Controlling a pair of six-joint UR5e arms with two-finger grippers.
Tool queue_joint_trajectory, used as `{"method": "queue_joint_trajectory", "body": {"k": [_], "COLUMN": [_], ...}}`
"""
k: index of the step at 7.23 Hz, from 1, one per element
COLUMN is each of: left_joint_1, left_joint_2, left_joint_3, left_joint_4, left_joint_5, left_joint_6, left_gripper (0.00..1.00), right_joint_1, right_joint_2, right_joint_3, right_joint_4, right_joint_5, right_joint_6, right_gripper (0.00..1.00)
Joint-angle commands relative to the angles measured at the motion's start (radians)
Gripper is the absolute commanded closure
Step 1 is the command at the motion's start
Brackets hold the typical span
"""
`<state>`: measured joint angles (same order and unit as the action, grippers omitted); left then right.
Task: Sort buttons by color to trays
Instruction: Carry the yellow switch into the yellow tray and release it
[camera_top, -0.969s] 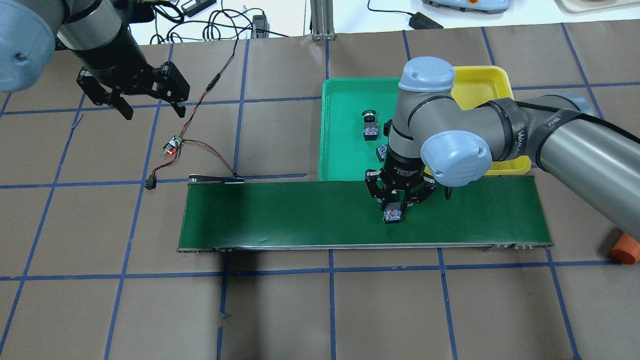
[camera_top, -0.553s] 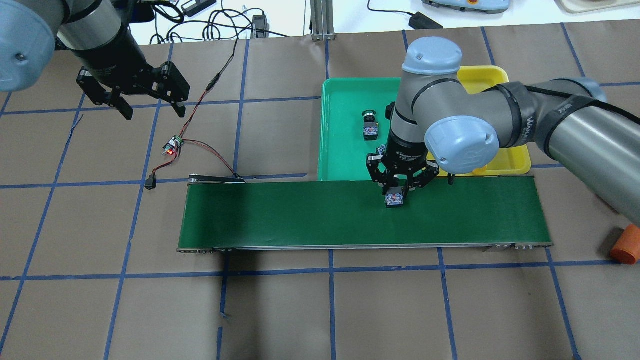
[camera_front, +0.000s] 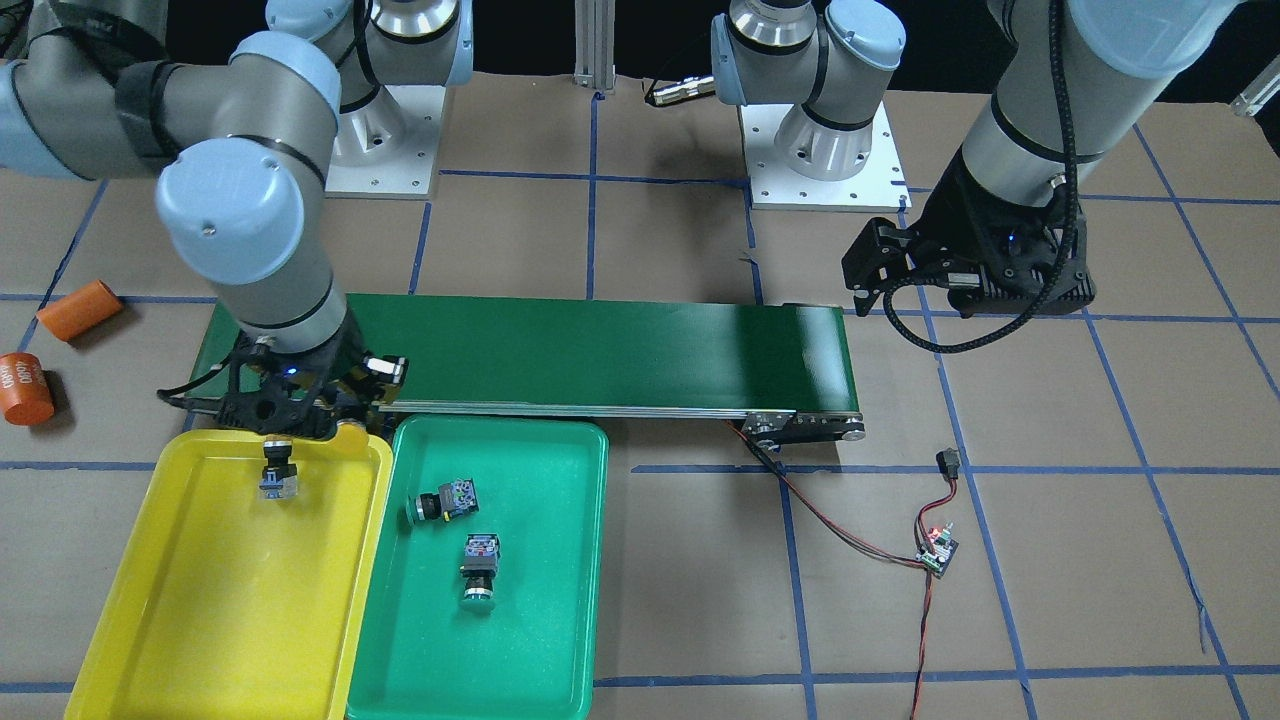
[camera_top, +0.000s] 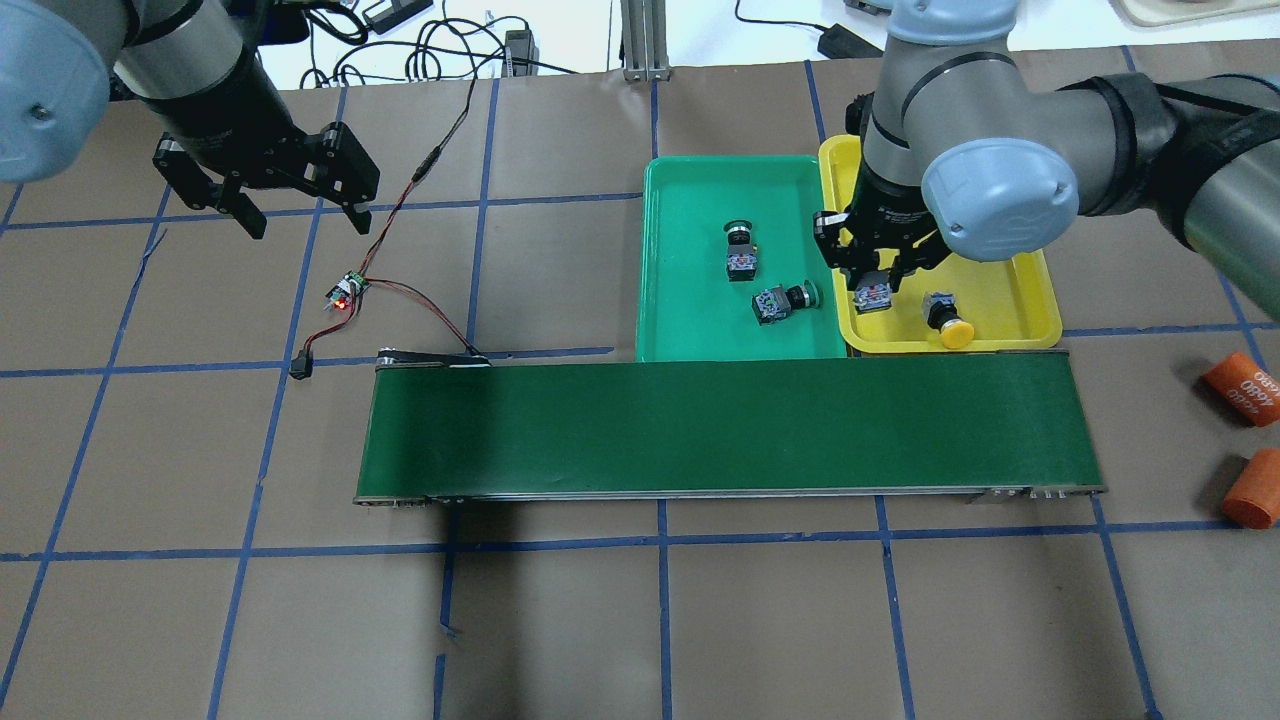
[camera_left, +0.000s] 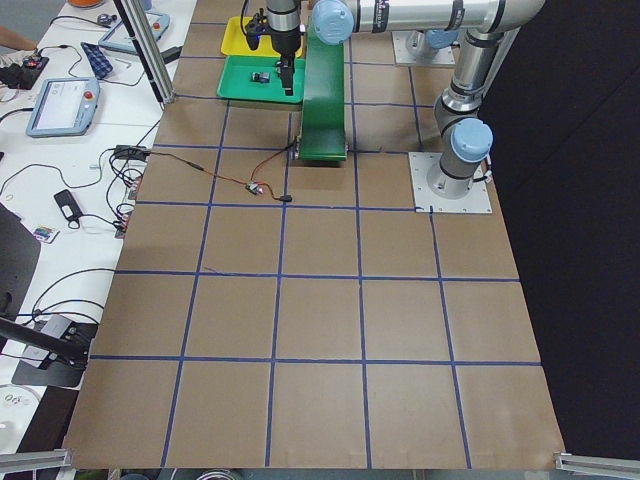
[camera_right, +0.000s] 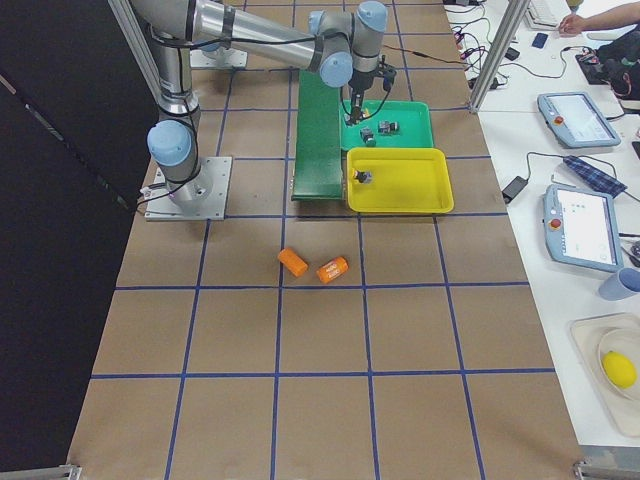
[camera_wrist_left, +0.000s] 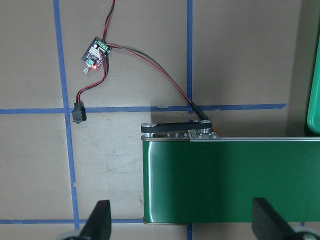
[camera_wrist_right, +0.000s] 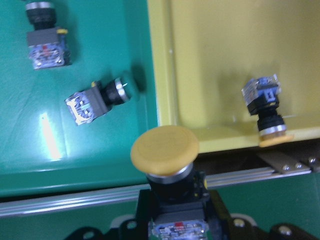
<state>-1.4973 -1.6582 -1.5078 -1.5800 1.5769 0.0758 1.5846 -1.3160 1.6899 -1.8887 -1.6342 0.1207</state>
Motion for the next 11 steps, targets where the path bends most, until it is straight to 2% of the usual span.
{"method": "queue_joint_trajectory", "body": {"k": [1, 2, 6, 7, 8, 9, 10, 11], "left_joint_1": [0.0, 0.0, 0.0, 0.0, 0.0, 0.002, 0.002, 0.002], "left_joint_2": [0.002, 0.002, 0.0, 0.002, 0.0, 0.002, 0.0, -0.002], "left_joint_3": [-0.002, 0.001, 0.001, -0.002, 0.001, 0.001, 0.003, 0.006], "left_joint_4": [0.0, 0.001, 0.0, 0.0, 0.0, 0.0, 0.0, 0.0], "left_joint_5": [0.0, 0.0, 0.0, 0.0, 0.0, 0.0, 0.002, 0.0], "left_joint_6": [0.001, 0.001, -0.001, -0.001, -0.001, 0.001, 0.001, 0.001], "left_gripper": [0.0, 0.0, 0.0, 0.0, 0.0, 0.0, 0.0, 0.0], "right_joint_1": [-0.118, -0.12, -0.12, -0.118, -0.12, -0.117, -0.114, -0.103], "right_joint_2": [0.05, 0.076, 0.067, 0.058, -0.007, -0.125, -0.243, -0.317], "right_joint_3": [-0.016, -0.016, -0.028, -0.064, -0.088, -0.091, -0.076, -0.073], "right_joint_4": [-0.067, -0.105, -0.115, -0.075, 0.041, 0.166, 0.309, 0.377], "right_joint_5": [-0.009, -0.003, 0.004, 0.001, 0.002, 0.014, 0.061, 0.101], "right_joint_6": [-0.209, -0.228, -0.228, -0.228, -0.228, -0.231, -0.227, -0.221], "right_gripper": [0.89, 0.01, 0.0, 0.0, 0.0, 0.0, 0.0, 0.0]}}
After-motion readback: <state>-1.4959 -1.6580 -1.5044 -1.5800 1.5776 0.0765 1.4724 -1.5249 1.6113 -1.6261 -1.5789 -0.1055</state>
